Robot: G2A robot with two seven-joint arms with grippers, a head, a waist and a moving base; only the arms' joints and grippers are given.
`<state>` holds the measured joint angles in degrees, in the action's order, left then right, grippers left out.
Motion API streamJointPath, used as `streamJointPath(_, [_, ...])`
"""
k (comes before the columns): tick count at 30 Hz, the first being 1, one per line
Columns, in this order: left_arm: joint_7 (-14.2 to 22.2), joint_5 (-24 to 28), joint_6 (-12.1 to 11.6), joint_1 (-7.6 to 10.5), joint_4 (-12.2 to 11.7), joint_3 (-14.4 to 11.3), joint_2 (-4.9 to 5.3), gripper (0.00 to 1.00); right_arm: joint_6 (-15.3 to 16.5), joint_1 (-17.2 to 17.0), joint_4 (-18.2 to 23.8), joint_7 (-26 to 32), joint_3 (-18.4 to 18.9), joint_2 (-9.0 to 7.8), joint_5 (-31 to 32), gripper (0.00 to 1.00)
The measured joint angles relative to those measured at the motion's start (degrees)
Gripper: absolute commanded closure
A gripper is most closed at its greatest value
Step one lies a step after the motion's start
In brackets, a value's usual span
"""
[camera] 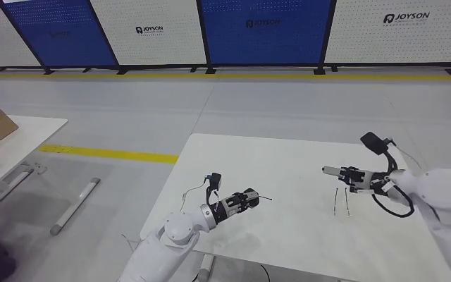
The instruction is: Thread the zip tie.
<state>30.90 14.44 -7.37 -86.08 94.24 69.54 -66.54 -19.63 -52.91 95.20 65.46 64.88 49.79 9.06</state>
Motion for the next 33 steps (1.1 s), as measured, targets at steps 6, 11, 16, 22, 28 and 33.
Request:
streamJointPath(6, [0.00,0.00,0.00,0.00,0.00,0.00,0.00,1.00,0.15,8.02,-10.17,4.29,-9.22,2.69,3.83,0.00])
streamJointPath(11, [0.00,0.00,0.00,0.00,0.00,0.00,0.00,1.00,0.15,12.55,-17.44,2.83,-14.96,4.83,6.87,0.00])
streamJointPath(16, [0.00,0.00,0.00,0.00,0.00,0.00,0.00,1.00,0.15,12.43,-17.08,2.98,-14.79,4.78,6.78,0.00])
streamJointPath(22, [0.00,0.00,0.00,0.00,0.00,0.00,0.00,1.00,0.82,12.02,-16.76,2.40,-14.88,4.78,6.92,0.00])
streamJointPath(28, [0.00,0.00,0.00,0.00,0.00,0.00,0.00,1.00,10.77,11.09,-15.03,1.96,-15.85,4.35,12.70,0.00])
streamJointPath(33, [0.00,0.00,0.00,0.00,0.00,0.00,0.00,1.00,18.49,11.26,-13.46,5.16,-16.82,3.74,19.34,0.00])
